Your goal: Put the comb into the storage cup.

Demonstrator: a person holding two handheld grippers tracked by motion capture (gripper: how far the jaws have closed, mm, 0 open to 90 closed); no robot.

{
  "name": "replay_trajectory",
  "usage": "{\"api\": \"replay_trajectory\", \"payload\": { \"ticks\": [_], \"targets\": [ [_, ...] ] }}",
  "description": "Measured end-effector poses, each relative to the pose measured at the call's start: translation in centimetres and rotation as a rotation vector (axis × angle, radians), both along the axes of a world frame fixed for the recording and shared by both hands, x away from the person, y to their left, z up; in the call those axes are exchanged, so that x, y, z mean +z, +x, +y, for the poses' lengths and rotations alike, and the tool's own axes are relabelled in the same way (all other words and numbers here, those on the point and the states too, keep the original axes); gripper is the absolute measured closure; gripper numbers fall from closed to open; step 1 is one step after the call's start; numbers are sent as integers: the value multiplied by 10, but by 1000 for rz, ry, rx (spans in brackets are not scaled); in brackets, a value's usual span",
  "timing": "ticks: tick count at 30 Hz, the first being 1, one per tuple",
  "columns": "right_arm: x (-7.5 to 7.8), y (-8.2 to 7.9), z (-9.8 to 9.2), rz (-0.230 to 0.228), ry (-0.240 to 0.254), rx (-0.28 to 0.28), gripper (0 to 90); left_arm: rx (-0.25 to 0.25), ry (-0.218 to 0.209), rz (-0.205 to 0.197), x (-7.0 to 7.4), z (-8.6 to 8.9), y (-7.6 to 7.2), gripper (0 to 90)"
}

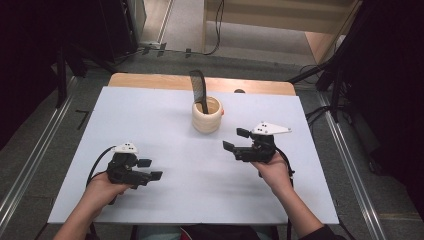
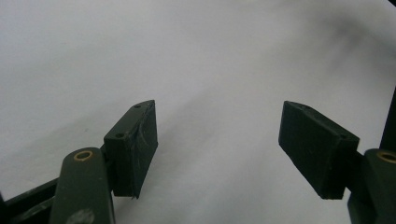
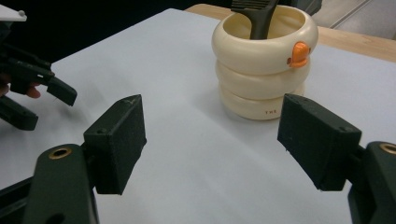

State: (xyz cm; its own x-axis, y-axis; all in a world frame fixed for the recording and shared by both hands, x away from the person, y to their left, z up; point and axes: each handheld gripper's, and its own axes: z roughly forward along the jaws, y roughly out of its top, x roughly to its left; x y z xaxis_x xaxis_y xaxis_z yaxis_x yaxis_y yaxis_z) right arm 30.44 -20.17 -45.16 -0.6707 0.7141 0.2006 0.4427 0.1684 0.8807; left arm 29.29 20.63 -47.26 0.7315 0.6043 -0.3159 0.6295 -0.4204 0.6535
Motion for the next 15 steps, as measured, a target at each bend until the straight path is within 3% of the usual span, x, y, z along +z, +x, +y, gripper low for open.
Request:
{"api": "replay_trajectory", "payload": {
  "ticks": [15],
  "targets": [
    [-7,-20,-14,17,-5,31,214,1,-8,-3,0,0,0,291]
  ]
}}
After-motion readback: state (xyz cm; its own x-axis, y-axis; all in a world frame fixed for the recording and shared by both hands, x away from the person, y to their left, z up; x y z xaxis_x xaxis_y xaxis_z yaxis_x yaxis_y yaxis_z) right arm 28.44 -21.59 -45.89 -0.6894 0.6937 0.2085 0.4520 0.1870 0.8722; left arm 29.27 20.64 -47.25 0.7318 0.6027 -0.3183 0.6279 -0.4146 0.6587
